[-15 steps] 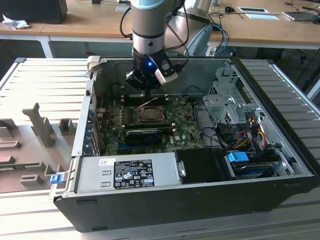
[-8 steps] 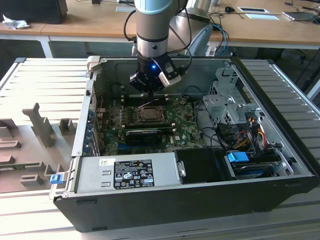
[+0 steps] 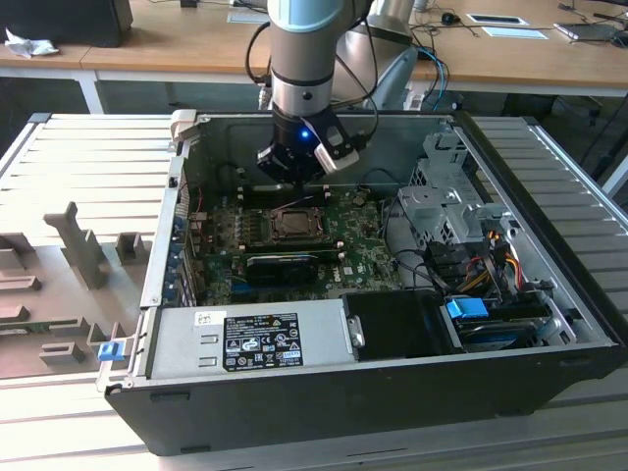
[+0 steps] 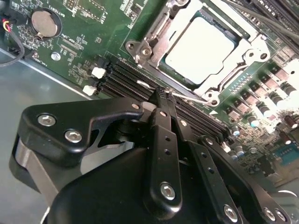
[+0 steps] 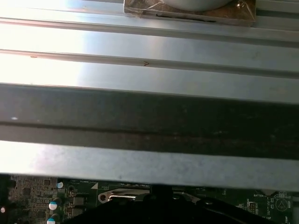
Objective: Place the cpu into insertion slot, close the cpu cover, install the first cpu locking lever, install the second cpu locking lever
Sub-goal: 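Install the first cpu locking lever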
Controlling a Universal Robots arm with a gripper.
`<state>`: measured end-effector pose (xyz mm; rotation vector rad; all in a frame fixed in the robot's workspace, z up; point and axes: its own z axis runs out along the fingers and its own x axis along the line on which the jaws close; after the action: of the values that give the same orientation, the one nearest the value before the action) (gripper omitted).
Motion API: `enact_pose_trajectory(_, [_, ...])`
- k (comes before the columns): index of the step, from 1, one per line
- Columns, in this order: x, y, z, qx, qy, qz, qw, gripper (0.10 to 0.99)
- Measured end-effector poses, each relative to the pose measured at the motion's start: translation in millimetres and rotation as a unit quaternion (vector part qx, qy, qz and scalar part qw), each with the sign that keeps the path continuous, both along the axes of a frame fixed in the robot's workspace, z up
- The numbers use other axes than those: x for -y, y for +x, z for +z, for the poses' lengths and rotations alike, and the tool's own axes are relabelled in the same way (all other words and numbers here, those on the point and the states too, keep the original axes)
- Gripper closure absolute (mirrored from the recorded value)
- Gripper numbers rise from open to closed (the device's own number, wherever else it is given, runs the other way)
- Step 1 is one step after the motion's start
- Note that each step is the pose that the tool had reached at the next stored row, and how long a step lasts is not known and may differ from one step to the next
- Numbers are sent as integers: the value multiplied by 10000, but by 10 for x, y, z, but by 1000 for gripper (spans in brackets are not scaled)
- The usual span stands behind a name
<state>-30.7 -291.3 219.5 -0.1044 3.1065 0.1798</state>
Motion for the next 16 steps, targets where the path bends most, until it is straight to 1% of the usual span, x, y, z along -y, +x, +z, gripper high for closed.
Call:
enact_pose_trajectory(6, [-1,57,-44,0,-1,0,10000,980])
enact_pose_trajectory(8, [-1,85,-126,0,-2,0,10000,980])
enact_pose_trajectory(9, [0,93,-158,-1,-37,1,10000,980])
enact_pose_trajectory(10, [-1,94,-164,0,-57,0,10000,980])
enact_pose_trajectory(12, [-1,95,-177,0,-69,0,10000,980])
enact_pose_trajectory(14, [0,96,-183,-1,-63,0,10000,980])
enact_pose_trajectory(16, [-1,97,-184,0,-22,0,10000,980])
